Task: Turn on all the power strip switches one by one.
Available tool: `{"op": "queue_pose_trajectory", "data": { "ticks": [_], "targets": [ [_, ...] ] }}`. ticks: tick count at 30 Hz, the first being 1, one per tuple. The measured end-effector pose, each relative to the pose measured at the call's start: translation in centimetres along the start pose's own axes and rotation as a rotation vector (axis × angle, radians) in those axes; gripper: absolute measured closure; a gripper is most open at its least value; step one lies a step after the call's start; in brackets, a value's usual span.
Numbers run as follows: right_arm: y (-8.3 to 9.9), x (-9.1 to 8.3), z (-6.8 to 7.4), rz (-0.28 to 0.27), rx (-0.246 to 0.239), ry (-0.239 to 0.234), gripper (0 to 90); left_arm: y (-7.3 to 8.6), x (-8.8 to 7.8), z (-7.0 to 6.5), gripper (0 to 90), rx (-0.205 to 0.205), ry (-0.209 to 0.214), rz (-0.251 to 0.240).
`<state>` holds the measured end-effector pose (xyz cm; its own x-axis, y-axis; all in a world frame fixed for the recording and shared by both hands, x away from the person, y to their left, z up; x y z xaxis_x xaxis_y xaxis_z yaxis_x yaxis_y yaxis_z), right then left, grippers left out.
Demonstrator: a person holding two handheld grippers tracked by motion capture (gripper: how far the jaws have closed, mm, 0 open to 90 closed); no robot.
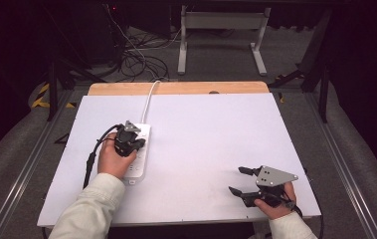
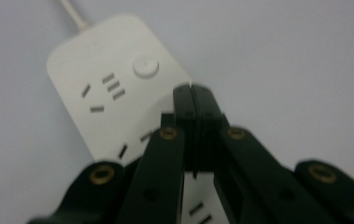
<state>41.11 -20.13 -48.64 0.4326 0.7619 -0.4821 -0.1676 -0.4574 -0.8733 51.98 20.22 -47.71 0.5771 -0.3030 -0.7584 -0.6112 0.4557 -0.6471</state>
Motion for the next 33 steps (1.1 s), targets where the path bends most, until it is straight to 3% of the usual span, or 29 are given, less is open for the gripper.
{"op": "queue_pose_trajectory", "data": {
  "ticks": [5,6,19,28,33],
  "targets": [
    [0.0,0.0,0.0,-0.003,0.000,0.000,28.7,-0.2,-0.3,-0.2,90.0,0.023,-0.024,-0.014],
    [0.0,-0.1,-0.1,-0.003,0.002,0.000,28.7,-0.4,-0.6,-0.1,90.0,-0.009,0.015,-0.037],
    [0.1,0.0,-0.1,0.004,0.004,-0.003,28.7,-2.9,-1.7,0.1,90.0,0.010,0.001,-0.092],
    [0.1,0.0,-0.1,0.001,0.001,-0.004,28.7,-2.8,-1.0,1.7,90.0,-0.059,-0.003,-0.101],
    [0.1,0.0,-0.1,0.002,0.004,-0.006,28.7,-2.7,-0.4,2.2,90.0,-0.066,-0.006,-0.101]
  ]
}}
Point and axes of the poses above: each handheld gripper's, and its own axes: x roughly forward along the jaws, y roughly out of its underside, z roughly to its left, the point moved 3 cm from there along x, roughly forward along the jaws, and after that the axes turned 4 degrees about -y, right-handed, at the moved point
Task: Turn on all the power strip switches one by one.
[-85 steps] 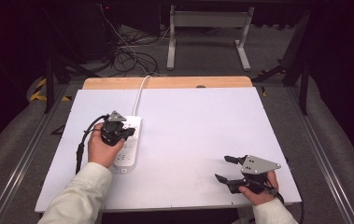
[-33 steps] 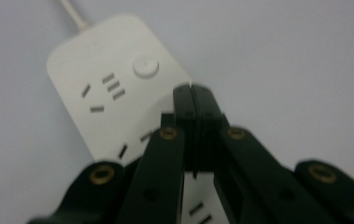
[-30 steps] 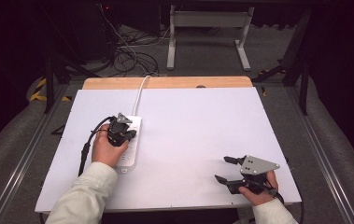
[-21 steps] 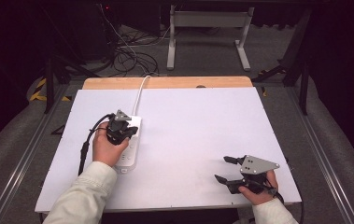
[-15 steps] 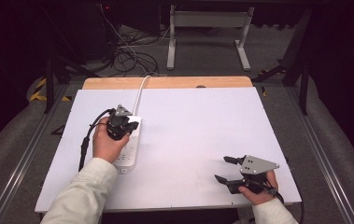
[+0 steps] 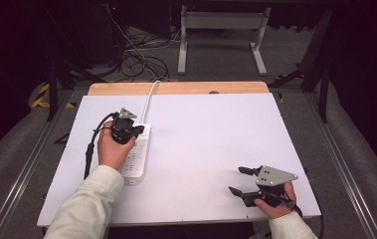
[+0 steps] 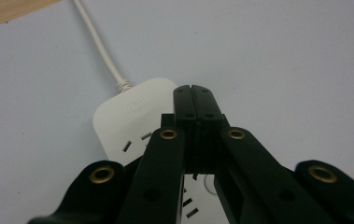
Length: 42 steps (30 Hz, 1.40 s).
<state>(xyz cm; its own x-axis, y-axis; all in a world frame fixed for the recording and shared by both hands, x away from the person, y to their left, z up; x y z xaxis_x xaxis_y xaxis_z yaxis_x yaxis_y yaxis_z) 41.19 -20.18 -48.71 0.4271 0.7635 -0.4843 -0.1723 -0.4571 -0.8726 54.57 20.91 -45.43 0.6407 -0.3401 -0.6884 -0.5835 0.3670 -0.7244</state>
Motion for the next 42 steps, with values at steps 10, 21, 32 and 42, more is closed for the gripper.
{"op": "queue_pose_trajectory", "data": {
  "ticks": [10,21,32,42],
  "targets": [
    [0.0,0.0,-0.1,-0.001,-0.001,0.000,28.6,0.2,1.3,0.0,90.0,0.028,0.028,-0.019],
    [0.0,0.0,-0.1,-0.002,-0.001,0.001,28.5,0.4,2.6,-0.1,90.0,0.035,0.013,0.006],
    [0.0,-0.1,-0.1,-0.003,-0.002,0.000,28.5,0.6,2.5,0.3,90.0,0.018,-0.013,0.025],
    [0.0,0.0,0.0,-0.001,-0.004,-0.004,28.5,0.7,2.7,-0.3,90.0,0.009,0.012,0.035]
  ]
}}
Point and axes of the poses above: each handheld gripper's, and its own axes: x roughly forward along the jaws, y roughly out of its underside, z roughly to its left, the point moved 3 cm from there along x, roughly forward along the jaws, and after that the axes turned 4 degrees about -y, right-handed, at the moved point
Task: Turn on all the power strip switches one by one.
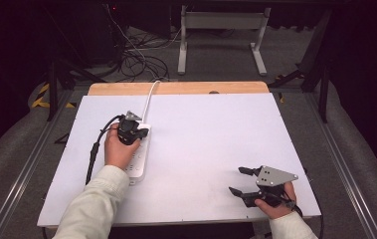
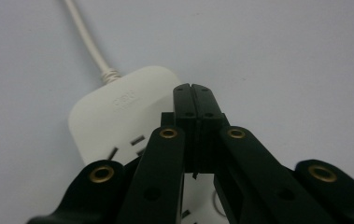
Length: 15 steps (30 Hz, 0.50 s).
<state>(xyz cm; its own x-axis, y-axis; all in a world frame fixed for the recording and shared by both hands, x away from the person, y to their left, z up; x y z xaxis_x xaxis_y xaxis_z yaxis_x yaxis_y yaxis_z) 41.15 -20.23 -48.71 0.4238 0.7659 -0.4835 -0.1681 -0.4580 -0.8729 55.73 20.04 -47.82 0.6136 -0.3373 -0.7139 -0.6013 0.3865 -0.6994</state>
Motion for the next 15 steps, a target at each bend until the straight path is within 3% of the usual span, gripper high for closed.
{"op": "queue_pose_trajectory", "data": {
  "ticks": [12,15],
  "targets": [
    [0.05,-0.09,0.03,-0.002,-0.003,-0.001,28.3,0.16,-0.05,-0.07,90.0,-0.007,-0.008,-0.005],
    [0.04,-0.09,0.07,-0.002,-0.003,-0.002,28.4,0.23,-0.15,0.17,90.0,-0.006,-0.039,-0.003]
  ]
}}
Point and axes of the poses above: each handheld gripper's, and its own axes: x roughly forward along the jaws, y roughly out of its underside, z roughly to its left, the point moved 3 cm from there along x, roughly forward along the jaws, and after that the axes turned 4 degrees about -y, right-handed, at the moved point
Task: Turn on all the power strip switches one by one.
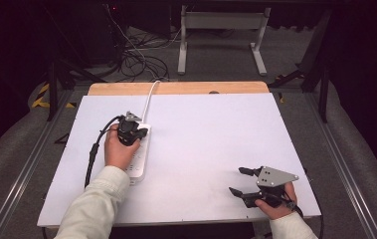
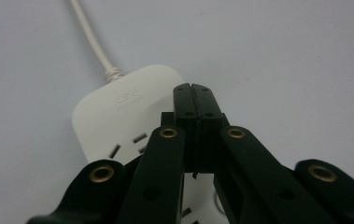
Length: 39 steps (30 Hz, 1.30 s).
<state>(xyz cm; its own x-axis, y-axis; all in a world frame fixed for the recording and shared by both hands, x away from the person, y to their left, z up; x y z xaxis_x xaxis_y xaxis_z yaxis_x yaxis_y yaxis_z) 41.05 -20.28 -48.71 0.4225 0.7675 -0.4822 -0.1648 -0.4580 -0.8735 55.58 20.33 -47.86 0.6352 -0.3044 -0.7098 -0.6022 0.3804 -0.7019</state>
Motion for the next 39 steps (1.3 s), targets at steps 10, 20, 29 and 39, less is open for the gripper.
{"op": "queue_pose_trajectory", "data": {
  "ticks": [10,20,29,39],
  "targets": [
    [0.0,0.1,0.1,0.006,0.001,-0.003,28.4,0.0,0.1,0.1,90.0,0.000,0.002,0.010],
    [0.1,-0.1,-0.1,0.000,0.007,0.003,28.3,-0.7,-2.2,-0.5,89.6,0.014,0.034,-0.057],
    [-0.1,-0.1,0.0,-0.003,0.008,0.014,28.1,-1.0,-7.2,-1.2,58.4,0.037,0.052,-0.210],
    [0.0,-0.3,-0.3,-0.014,0.022,0.024,27.7,-0.3,-11.0,-3.1,42.4,0.086,0.101,-0.327]
  ]
}}
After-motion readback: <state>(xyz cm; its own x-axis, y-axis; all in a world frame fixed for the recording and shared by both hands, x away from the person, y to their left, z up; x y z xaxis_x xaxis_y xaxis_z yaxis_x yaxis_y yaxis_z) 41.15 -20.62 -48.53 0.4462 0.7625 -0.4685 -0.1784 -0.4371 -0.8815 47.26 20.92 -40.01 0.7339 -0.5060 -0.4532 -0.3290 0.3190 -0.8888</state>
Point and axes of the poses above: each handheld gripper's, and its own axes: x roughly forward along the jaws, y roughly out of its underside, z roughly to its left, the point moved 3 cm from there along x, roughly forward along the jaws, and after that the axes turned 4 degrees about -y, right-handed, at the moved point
